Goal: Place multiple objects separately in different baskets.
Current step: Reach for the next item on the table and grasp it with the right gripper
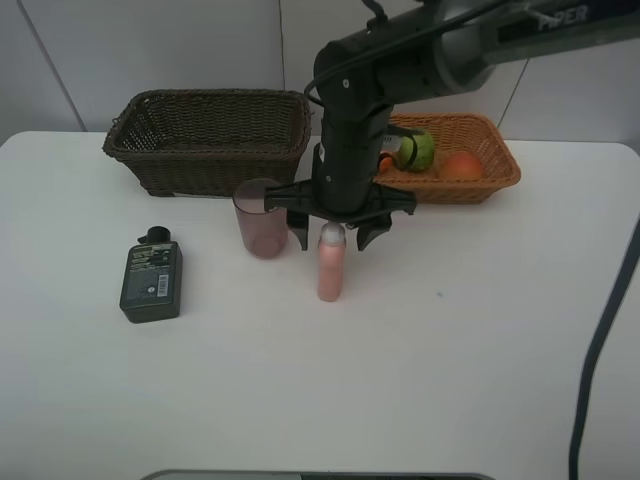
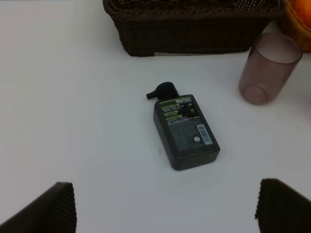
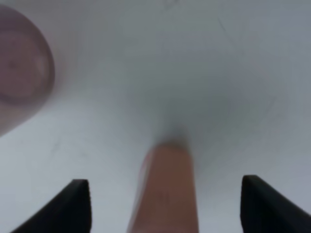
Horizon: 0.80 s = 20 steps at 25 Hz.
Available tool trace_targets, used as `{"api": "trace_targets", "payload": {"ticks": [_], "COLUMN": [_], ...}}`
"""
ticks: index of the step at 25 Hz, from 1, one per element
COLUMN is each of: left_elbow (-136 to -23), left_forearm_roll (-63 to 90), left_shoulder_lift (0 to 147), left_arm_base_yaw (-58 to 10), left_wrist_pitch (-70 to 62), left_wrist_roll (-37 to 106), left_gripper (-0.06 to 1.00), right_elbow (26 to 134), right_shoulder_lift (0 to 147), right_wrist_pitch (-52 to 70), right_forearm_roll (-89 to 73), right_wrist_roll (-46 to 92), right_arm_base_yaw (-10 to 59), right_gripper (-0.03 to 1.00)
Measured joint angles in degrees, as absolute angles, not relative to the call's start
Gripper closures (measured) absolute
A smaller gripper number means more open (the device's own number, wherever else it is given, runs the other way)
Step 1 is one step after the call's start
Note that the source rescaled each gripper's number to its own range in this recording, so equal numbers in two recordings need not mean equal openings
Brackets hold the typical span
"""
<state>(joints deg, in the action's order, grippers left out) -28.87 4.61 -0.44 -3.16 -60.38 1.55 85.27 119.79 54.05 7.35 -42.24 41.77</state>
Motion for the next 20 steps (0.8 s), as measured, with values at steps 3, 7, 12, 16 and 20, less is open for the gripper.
{"api": "trace_targets", "payload": {"ticks": [3,7,12,16,20], "left_elbow": [-28.9,-28.9,-28.9,-28.9,-28.9], "left_forearm_roll": [4.6,4.6,4.6,4.6,4.6], "left_shoulder_lift": [-0.4,-0.4,-0.4,-0.4,-0.4], "left_arm_base_yaw": [-3.2,-3.2,-3.2,-3.2,-3.2], "left_wrist_pitch": [-60.4,-60.4,-60.4,-60.4,-60.4], "left_wrist_roll": [1.6,1.6,1.6,1.6,1.6], "left_gripper": [-0.01,-0.01,-0.01,-0.01,-0.01], "right_elbow": [85.3,85.3,83.4,82.2,82.2], "right_shoulder_lift": [119.8,119.8,119.8,119.8,119.8], "right_wrist_pitch": [54.0,54.0,54.1,54.3,54.4], "right_forearm_roll": [7.3,7.3,7.3,6.9,6.4], "right_wrist_roll": [-42.3,-42.4,-42.4,-42.4,-42.4], "right_arm_base_yaw": [41.9,41.9,41.9,41.9,41.9], "right_gripper": [0.54,0.57,0.57,0.77,0.96]}}
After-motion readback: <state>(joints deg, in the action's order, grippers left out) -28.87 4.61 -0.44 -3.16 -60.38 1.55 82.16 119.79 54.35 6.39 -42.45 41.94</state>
